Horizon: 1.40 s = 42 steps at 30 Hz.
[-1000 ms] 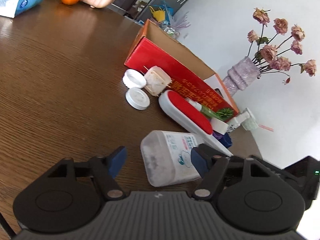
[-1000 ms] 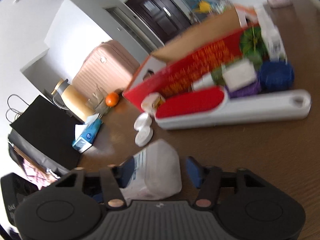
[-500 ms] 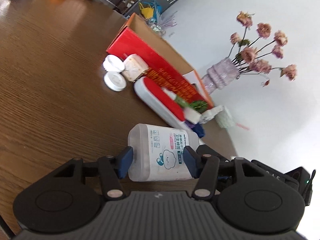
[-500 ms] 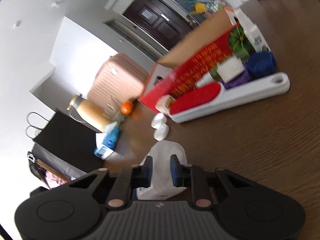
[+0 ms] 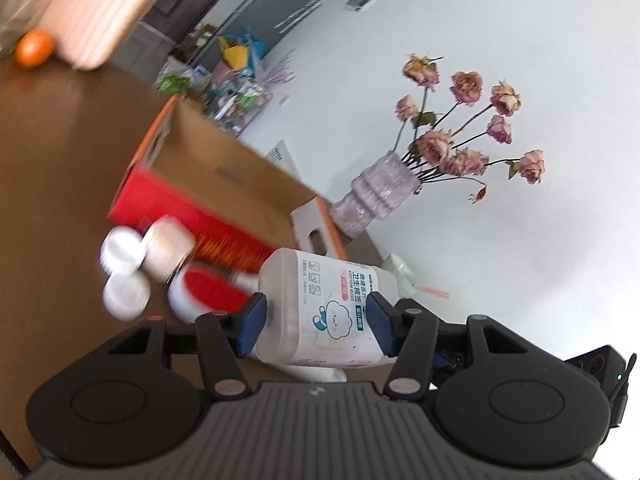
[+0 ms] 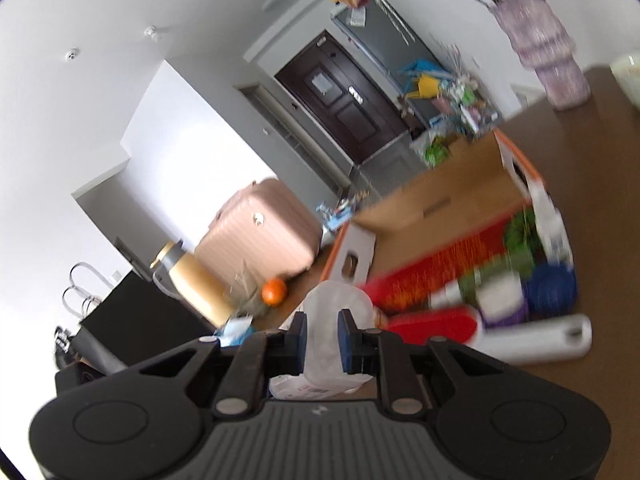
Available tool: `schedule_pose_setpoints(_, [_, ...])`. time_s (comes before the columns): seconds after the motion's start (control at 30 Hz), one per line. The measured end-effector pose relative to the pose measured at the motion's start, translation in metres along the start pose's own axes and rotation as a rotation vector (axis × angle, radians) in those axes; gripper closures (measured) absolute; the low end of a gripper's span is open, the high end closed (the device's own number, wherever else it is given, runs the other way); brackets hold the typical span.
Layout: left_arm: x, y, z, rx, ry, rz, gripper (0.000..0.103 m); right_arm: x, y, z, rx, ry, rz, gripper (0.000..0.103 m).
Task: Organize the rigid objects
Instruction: 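Carry the white wipes bottle with the right gripper into the cardboard box and release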
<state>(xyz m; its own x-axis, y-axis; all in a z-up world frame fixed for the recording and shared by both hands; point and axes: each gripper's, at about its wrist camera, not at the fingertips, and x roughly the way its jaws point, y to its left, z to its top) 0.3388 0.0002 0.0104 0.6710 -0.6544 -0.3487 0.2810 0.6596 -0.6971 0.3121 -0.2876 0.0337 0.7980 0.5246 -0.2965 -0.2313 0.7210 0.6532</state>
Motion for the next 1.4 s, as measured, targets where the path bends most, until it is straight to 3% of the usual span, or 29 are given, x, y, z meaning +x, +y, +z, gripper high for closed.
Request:
schedule_pose_setpoints(0.27, [0.055, -0.02, 0.079, 0.054, 0.006, -0.02, 0.048, 0.039, 0.006, 0.07, -0.042, -0.091, -0.042, 0.086])
schedule_pose_setpoints(0.5, [0.138, -0.006, 0.135, 0.045, 0.061, -0.01, 0.048, 0.106, -0.031, 0.123, -0.003, -0.106, -0.083, 0.086])
schedule_pose_setpoints(0.73, [0.247, 0.043, 0.175, 0.015, 0.155, 0.099, 0.048, 0.203, -0.091, 0.152, 0.049, -0.012, -0.174, 0.086])
schedule_pose_setpoints(0.93, [0.302, 0.078, 0.169, 0.005, 0.234, 0.213, 0.042, 0.26, -0.124, 0.147, 0.064, 0.103, -0.269, 0.085])
schedule_pose_setpoints(1.03, [0.304, 0.086, 0.164, 0.003, 0.244, 0.235, 0.043, 0.268, -0.13, 0.142, 0.063, 0.113, -0.299, 0.084])
schedule_pose_setpoints(1.1, [0.299, 0.086, 0.163, 0.01, 0.234, 0.228, 0.032, 0.266, -0.131, 0.14, 0.059, 0.106, -0.306, 0.084])
schedule_pose_setpoints(1.17, [0.291, 0.083, 0.164, 0.043, 0.229, 0.226, 0.029, 0.257, -0.125, 0.139, 0.034, 0.11, -0.314, 0.084])
schedule_pose_setpoints(1.27, [0.259, 0.071, 0.165, 0.101, 0.184, 0.209, 0.026, 0.23, -0.109, 0.141, -0.04, 0.099, -0.308, 0.082])
schedule_pose_setpoints(1.3, [0.243, 0.068, 0.162, 0.122, 0.157, 0.213, 0.02, 0.217, -0.102, 0.141, -0.067, 0.092, -0.312, 0.079])
schedule_pose_setpoints(1.4, [0.206, 0.049, 0.148, 0.24, 0.111, 0.249, 0.019, 0.177, -0.081, 0.137, -0.146, 0.065, -0.324, 0.071])
